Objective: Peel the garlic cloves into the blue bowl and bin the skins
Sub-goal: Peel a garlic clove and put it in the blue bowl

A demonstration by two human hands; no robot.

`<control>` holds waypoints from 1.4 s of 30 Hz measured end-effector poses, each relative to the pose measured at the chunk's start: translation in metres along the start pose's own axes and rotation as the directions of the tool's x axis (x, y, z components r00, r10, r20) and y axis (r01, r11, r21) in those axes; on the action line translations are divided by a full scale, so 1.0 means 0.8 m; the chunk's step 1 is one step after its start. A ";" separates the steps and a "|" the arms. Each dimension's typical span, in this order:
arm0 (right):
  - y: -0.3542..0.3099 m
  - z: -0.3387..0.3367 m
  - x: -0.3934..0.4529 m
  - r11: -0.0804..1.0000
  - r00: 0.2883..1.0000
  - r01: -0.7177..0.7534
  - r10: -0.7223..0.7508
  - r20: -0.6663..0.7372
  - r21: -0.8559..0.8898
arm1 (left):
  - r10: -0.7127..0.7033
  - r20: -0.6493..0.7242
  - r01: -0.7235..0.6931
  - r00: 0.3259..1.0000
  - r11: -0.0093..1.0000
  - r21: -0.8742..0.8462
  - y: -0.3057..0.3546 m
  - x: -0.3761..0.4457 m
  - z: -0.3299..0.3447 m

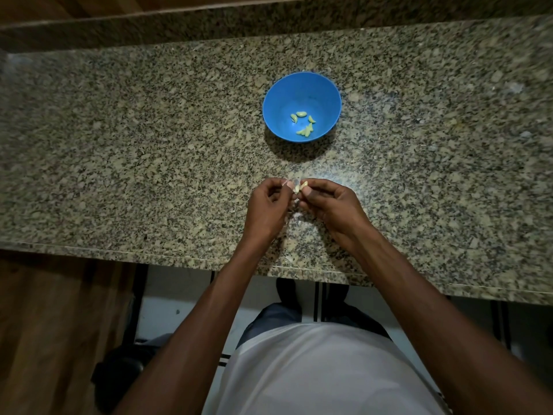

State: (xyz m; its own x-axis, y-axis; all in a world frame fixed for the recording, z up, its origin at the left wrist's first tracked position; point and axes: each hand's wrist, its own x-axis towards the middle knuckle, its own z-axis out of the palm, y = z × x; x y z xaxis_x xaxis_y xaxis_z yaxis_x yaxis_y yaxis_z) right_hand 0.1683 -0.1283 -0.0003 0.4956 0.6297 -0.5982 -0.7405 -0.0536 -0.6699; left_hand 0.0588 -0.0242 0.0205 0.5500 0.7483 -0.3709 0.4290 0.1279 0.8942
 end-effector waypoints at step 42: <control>-0.028 -0.036 0.014 0.972 0.995 -0.104 0.103 -0.014 -0.210 | 0.044 0.045 -0.050 0.998 0.986 0.162 -0.036 -0.002 -0.027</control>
State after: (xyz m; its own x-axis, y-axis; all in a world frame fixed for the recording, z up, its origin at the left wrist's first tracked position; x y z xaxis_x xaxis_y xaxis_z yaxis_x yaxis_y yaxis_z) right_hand 0.2038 -0.1423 -0.0045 0.4228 0.6097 -0.6704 -0.6764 -0.2801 -0.6812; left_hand 0.0301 -0.0152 0.0012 0.5995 0.7234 -0.3424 0.5111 -0.0168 0.8594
